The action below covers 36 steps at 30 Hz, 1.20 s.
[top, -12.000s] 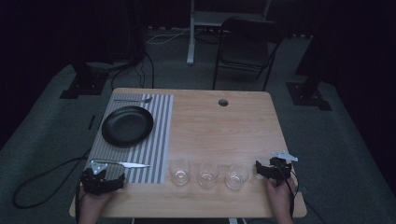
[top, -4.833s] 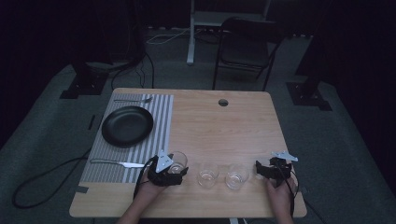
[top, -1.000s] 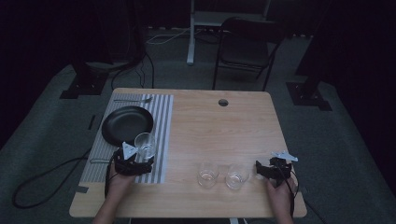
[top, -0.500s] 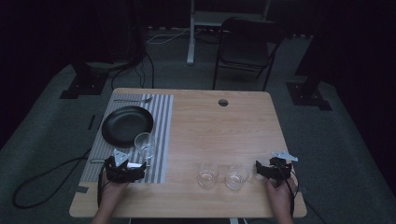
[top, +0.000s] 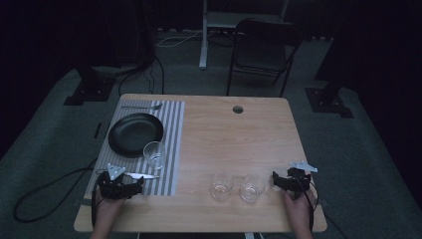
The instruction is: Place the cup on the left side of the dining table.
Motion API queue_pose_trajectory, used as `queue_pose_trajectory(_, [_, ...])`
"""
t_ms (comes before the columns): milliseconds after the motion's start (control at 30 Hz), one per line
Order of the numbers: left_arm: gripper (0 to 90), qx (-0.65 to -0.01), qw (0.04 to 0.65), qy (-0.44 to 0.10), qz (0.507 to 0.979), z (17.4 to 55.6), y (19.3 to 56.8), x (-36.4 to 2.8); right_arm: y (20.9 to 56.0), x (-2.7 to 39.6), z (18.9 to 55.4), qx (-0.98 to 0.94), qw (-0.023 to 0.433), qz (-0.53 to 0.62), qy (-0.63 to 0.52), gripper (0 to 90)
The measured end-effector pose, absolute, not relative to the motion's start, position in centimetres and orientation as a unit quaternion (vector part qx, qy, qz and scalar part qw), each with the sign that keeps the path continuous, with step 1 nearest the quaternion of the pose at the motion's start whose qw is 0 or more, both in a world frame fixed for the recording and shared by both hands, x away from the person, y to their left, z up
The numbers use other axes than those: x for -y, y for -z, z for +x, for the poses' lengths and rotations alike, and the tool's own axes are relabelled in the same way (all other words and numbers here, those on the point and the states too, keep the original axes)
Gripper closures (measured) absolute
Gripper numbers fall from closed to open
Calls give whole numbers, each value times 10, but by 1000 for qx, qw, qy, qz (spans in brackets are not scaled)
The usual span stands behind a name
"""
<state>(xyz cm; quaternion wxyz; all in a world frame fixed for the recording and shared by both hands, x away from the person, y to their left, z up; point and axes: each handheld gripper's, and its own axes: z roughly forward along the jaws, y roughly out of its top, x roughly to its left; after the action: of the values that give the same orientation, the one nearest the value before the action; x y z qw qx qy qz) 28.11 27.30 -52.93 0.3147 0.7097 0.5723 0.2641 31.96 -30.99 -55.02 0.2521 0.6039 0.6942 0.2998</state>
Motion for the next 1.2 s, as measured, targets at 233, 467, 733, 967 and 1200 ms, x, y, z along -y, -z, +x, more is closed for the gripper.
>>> queue_pose_trajectory(233, [11,-595,287,-263,703,277,533,-286,550,310,320,-694,252,604,-300,120])
queue_pose_trajectory(467, [11,-610,279,-263,693,271,537,-294,550,310,320,-694,252,604,-300,120])
queue_pose_trajectory(733, [11,-629,267,-262,682,271,539,-300,550,310,320,-694,252,604,-300,120])
queue_pose_trajectory(967, [11,-633,259,-256,683,272,544,-299,550,310,320,-694,252,604,-300,120])
queue_pose_trajectory(1200, [11,-634,268,-258,678,272,546,-300,550,310,320,-694,252,604,-300,120])
